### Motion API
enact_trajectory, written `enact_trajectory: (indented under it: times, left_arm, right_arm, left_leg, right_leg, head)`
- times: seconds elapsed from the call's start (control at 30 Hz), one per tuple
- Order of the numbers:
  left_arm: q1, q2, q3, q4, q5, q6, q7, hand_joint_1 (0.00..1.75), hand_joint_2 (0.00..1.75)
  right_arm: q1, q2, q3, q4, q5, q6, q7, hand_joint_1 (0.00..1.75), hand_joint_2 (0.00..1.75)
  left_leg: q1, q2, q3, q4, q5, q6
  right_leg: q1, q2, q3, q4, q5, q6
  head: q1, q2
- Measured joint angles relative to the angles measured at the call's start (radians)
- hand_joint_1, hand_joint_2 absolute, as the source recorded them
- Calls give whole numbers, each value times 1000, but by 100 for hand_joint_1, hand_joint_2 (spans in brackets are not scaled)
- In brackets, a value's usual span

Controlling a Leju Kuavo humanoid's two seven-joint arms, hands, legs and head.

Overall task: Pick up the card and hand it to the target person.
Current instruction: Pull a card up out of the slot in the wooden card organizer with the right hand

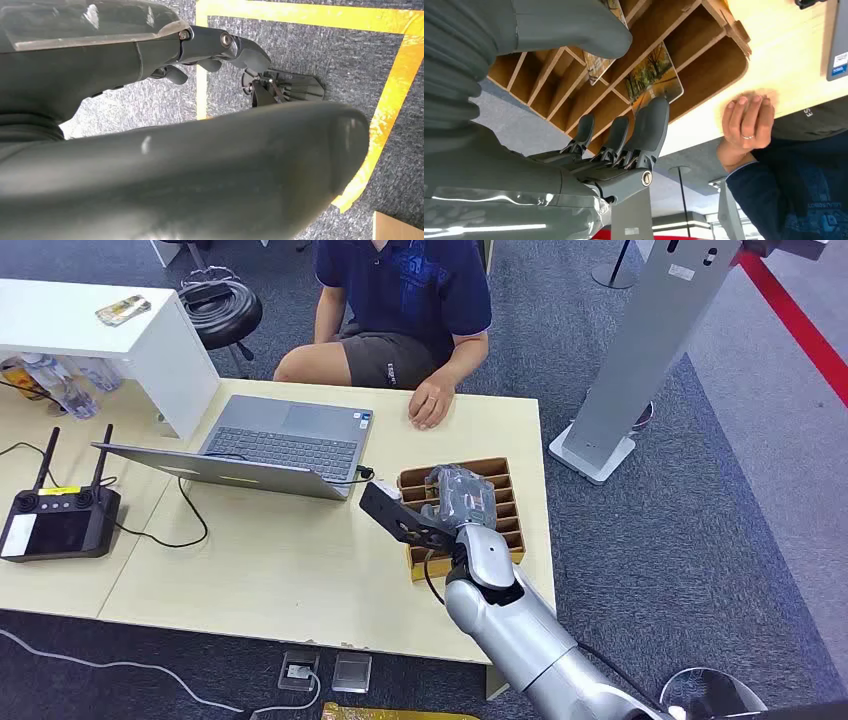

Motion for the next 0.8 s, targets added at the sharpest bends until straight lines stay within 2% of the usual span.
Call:
enact_trajectory:
  times: [0.4, 0.63, 0.8]
  left_arm:
    - [-1, -2, -8, 1, 0, 1, 8, 0, 0]
    - [0, -1, -5, 1, 3, 9, 15, 0, 0]
    - [0, -1, -8, 0, 2, 2, 12, 0, 0]
  right_arm:
    - [18, -26, -24, -32, -7, 5, 20, 79, 175]
    - [26, -26, -19, -50, -3, 15, 25, 78, 175]
    - [35, -24, -19, -50, 1, 21, 29, 83, 175]
  left_leg:
    - [0, -1, 0, 1, -1, 0]
    - [0, -1, -1, 1, -1, 0]
    - [0, -1, -1, 1, -1, 0]
  right_leg:
    - [0, -1, 0, 1, -1, 0]
    - [0, -1, -1, 1, -1, 0]
    - [0, -1, -1, 1, -1, 0]
  head:
    - [0, 0]
    - [0, 0]
    - [0, 0]
